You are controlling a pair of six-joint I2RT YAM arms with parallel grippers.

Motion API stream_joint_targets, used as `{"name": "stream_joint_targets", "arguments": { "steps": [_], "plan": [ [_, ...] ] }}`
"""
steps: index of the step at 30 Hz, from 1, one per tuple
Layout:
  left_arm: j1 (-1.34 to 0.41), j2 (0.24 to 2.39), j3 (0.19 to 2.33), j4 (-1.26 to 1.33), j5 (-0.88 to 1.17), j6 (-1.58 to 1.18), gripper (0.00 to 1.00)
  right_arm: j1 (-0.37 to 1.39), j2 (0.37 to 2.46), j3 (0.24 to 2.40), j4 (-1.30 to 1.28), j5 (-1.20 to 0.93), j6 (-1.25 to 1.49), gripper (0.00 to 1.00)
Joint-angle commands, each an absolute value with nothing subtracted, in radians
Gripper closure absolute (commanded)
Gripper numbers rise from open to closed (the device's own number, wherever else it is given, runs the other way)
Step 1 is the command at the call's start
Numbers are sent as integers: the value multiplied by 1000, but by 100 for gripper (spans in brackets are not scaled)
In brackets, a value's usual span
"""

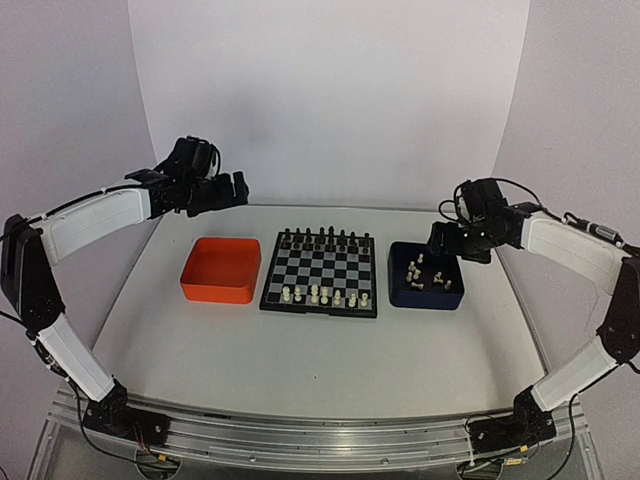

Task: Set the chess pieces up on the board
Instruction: Pick up the chess piece from the storage box.

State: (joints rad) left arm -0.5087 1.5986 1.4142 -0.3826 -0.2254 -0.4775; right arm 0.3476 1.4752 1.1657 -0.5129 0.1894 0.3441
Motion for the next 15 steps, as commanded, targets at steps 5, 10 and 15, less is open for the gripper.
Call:
{"name": "stream_joint_targets", "arguments": {
  "steps": [5,10,15],
  "plan": [
    [-446,1606,1359,-97,-188,-391,0,293,1692,1336,-565,98,357,2],
    [-431,1637,1352,37,-211,-340,0,269,1814,1426,-576,63,344,4],
    [-422,1671,1347,132,-204,-357,0,264,1877,1481,-600,40,301,5]
  ]
}}
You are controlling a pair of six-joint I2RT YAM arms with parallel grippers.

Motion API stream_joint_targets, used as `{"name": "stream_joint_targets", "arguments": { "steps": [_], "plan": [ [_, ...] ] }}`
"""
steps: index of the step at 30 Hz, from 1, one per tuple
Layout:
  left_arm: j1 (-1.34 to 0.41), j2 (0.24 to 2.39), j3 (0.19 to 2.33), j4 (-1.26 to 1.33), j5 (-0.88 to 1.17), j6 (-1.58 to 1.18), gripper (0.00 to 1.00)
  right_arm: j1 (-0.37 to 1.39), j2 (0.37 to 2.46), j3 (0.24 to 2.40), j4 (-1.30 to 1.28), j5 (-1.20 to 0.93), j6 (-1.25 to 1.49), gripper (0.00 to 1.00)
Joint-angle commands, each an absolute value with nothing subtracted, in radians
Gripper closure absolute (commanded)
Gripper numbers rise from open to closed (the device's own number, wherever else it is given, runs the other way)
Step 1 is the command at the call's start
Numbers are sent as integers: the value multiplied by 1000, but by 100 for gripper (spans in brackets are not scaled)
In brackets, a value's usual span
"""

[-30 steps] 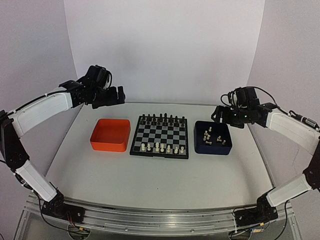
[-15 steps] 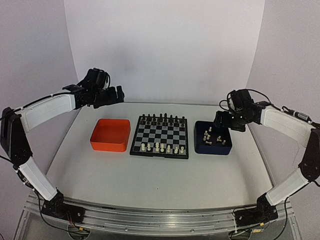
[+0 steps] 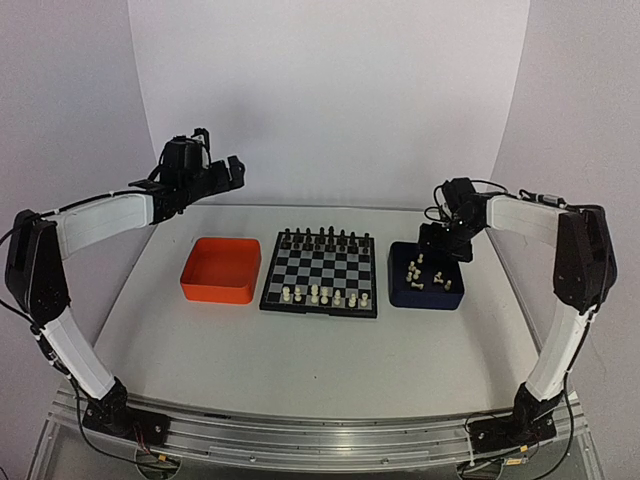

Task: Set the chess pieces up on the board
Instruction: Pick up the chess piece from the storage box.

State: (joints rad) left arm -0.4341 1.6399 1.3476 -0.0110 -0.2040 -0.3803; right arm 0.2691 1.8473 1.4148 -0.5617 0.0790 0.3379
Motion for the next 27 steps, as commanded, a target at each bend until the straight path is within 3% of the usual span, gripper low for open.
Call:
{"name": "stream_joint_targets", "arguments": {
  "steps": [1,27],
  "plan": [
    [-422,1683,1357,128,-201,-357,0,264,1886,1489,-604,30,294,5],
    [-387,1862,1478,204,-286,-373,0,217,2082,1724,-820,26,89,13]
  ]
}}
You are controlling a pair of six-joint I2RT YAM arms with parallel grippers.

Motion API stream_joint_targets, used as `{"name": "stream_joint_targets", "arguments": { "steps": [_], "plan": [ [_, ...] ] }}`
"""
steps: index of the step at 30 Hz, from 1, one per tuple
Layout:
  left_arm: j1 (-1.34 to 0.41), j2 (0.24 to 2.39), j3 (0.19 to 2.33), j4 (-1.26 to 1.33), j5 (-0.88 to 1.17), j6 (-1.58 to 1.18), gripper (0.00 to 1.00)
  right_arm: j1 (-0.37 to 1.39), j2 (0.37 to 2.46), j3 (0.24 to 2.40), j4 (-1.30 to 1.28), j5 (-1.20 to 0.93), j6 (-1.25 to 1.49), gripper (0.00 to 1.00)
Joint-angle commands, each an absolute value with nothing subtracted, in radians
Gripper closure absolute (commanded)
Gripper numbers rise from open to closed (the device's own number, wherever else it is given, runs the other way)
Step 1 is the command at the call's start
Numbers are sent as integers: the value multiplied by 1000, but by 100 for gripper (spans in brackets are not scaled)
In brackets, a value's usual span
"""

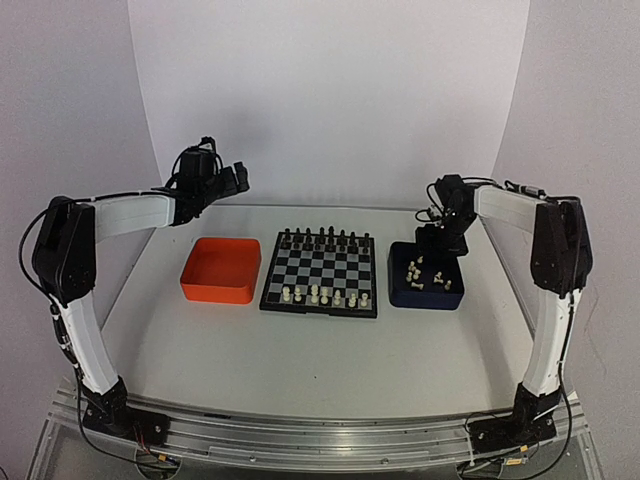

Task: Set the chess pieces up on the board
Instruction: Pick up the chess piece from the storage box.

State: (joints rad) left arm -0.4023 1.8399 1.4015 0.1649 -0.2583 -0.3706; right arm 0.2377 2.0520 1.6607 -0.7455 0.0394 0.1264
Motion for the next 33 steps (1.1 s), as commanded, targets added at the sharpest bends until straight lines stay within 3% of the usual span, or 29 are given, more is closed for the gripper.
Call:
{"name": "stream_joint_targets", "arguments": {
  "steps": [1,10,33],
  "plan": [
    [-384,1872,1490,199,-285,-372,0,214,2090,1733,-825,25,88,15],
    [-374,1928,1568,153,-268,-375,0,212,2169,1835,-869,29,41,25],
    [-349,1974,1613,158,-270,-396,0,210,2178,1867,-984,-2,96,25]
  ]
}}
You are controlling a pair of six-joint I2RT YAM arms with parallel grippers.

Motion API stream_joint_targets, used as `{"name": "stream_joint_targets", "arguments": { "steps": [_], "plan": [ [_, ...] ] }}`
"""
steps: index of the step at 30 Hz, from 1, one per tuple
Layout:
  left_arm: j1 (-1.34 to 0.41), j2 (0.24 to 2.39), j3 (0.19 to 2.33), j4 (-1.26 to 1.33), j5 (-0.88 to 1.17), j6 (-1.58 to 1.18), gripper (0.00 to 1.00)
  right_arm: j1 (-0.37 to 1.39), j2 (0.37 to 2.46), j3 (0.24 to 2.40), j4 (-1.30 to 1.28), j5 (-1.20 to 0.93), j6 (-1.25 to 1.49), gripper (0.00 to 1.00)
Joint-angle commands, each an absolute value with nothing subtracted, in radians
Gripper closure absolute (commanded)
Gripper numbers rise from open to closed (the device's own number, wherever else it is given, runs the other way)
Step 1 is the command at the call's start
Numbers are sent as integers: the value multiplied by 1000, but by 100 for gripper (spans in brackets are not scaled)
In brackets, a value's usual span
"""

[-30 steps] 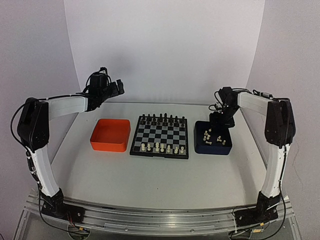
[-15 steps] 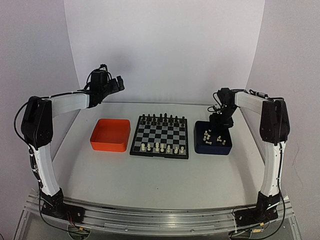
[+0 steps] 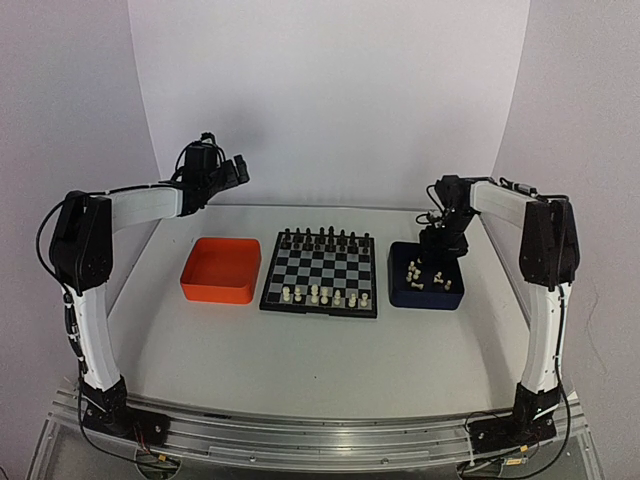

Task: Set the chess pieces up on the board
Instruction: Pick up the chess piece from the storage box.

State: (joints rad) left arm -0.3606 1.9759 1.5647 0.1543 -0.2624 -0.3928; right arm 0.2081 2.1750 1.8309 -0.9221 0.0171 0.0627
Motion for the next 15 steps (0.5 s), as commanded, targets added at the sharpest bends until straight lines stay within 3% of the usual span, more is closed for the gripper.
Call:
{"name": "stream_joint_targets", "arguments": {
  "steps": [1,15],
  "plan": [
    [-348,1976,1614,162,-272,-396,0,210,2182,1868,-987,0,110,25],
    [-338,2009,1648,144,-246,-402,0,210,2242,1921,-989,90,276,34]
  ]
}}
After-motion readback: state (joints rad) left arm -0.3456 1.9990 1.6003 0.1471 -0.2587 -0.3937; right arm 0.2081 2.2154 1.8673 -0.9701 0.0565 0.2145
